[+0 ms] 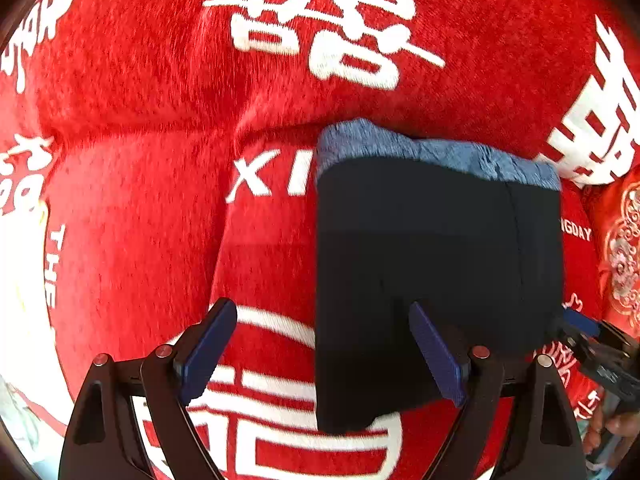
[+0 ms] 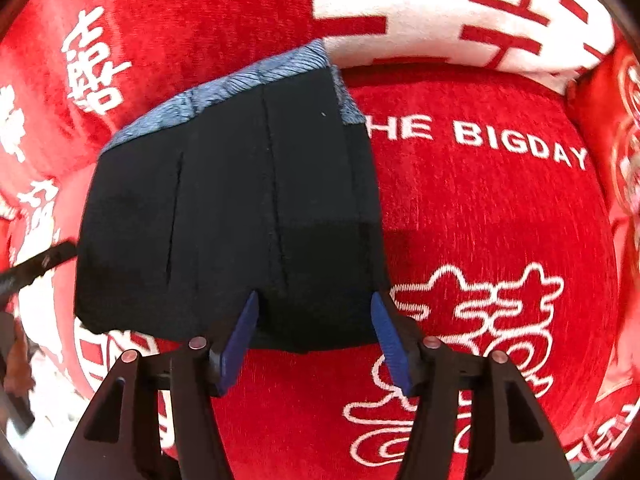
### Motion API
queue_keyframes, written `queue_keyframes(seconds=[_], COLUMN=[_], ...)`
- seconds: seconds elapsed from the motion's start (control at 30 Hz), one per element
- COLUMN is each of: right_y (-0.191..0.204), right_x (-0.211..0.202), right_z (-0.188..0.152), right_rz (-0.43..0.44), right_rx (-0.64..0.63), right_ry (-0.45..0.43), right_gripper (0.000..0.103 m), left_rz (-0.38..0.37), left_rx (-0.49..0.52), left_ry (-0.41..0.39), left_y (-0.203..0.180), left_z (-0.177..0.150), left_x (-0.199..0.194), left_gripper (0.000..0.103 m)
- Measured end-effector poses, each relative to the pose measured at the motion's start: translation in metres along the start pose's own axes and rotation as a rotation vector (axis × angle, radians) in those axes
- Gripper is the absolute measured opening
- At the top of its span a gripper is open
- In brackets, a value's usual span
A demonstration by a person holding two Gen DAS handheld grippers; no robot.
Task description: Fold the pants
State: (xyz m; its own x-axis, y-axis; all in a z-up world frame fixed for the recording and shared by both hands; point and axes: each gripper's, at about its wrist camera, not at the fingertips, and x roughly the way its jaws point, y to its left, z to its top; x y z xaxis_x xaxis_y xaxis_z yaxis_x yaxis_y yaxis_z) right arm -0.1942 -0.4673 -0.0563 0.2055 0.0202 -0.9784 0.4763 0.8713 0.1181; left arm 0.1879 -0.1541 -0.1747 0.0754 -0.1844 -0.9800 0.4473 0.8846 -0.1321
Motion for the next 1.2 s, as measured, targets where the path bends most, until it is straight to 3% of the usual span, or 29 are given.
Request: queue_keyframes(seconds=[0.2, 0.33, 0.53, 0.73, 0.77, 0.8, 1.2], right_y=[-0.047, -0.074, -0.077, -0.089, -0.089, -0.09, -0.094], right_x=[-0.004, 0.006, 0.027, 0.043, 0.045, 0.048, 0.07], right_z=[0.016, 0.027, 0.045, 0.048, 0.049, 0.05, 0.068], right_rz=[0.126, 0.26, 0.366, 0.478, 0.491, 0.506, 0.655], right_rx=[0.064, 0.149, 0.128, 0.134, 0.13, 0.127, 0.103], right_ry=[-0.005, 0.007, 0.062, 0.109, 0.115, 0.12, 0.151], right_gripper=[0.072, 0.072, 0.072, 0.072, 0.072, 0.072, 0.075], left_rz=[-0.106, -0.166, -0.202, -0.296, -0.302, -0.303, -0.385], left_rx=[0.005, 0.0, -0.024, 0.014, 0.026, 0.036, 0.062], left_ry=[0.039, 0.089, 0.112, 0.158, 0.163, 0.168, 0.218], left_y=[0.004, 0.005, 0.01, 0.014, 0.014, 0.015, -0.013], left_z=[0.019, 0.022, 0.026, 0.034, 0.035, 0.038, 0.047], left_x=[0.017, 0.032, 0.049, 0.065, 0.069, 0.07, 0.096], left_gripper=[0.089, 0.089, 0.089, 0.089, 0.092, 0.103, 0.102])
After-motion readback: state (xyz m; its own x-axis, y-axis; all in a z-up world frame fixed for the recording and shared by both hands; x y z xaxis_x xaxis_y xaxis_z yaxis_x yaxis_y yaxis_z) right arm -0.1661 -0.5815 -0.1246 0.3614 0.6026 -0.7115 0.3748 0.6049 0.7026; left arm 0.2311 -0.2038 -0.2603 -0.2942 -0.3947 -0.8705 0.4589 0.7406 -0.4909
